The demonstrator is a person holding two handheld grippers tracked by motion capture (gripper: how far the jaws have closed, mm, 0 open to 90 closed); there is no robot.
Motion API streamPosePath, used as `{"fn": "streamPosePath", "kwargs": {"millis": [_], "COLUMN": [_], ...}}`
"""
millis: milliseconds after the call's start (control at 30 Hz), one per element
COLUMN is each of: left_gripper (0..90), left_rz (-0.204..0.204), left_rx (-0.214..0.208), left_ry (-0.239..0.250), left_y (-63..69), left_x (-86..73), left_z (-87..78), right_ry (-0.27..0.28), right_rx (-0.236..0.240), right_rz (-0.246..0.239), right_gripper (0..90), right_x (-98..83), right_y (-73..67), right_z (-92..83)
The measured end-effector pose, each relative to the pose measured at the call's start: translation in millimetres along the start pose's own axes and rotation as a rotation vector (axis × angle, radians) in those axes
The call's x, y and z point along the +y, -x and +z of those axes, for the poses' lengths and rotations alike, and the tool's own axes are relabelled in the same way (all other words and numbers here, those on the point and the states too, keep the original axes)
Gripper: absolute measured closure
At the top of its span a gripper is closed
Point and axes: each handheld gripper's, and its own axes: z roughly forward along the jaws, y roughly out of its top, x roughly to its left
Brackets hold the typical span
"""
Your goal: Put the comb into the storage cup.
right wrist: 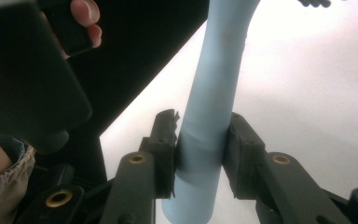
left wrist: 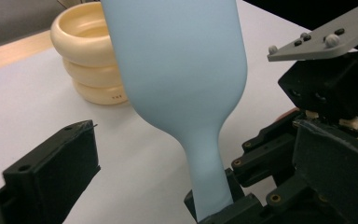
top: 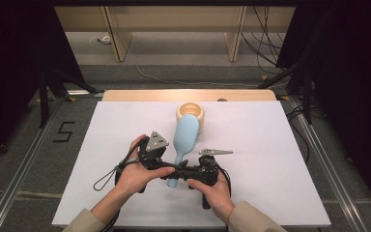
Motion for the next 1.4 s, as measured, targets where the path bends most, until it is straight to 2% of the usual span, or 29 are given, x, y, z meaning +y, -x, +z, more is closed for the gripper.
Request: {"fn": "streamPosePath", "kwargs": {"millis": [200,433,533,900,1200,1400], "left_gripper": [0.0,0.0,0.0,0.0,0.0,0.0], "left_rz": [-0.004,-0.033,-0.037,-0.051,-0.053,-0.062], "left_rx": [0.011,-0.013,-0.01,0.011,0.003,0.018], "left_ry": [0.018,0.033,0.039,0.037,0.03,0.036], "left_y": [-2.4,-1.4,-1.7,-6.4,-6.4,-9.7], "left_x": [8.2,17.4,21.8,33.4,41.9,47.6], "left_z": [-2.2,2.6,4.9,10.6,16.8,20.7], "right_ry": [0.001,0.003,0.002,0.002,0.002,-0.001], "right_rx": [-0.002,-0.001,-0.001,0.0,-0.001,0.0], "right_rz": [-0.001,-0.003,-0.003,-0.001,-0.004,0.003], "right_gripper": [67.8,67.8,67.8,67.8,67.8,67.8], "right_x": [-0.3,-0.4,-0.4,-0.6,-0.9,-0.7], "right_y": [-0.7,-0.4,-0.6,-0.5,-0.1,-0.8], "right_z": [0.4,0.1,0.1,0.2,0.5,0.2]}}
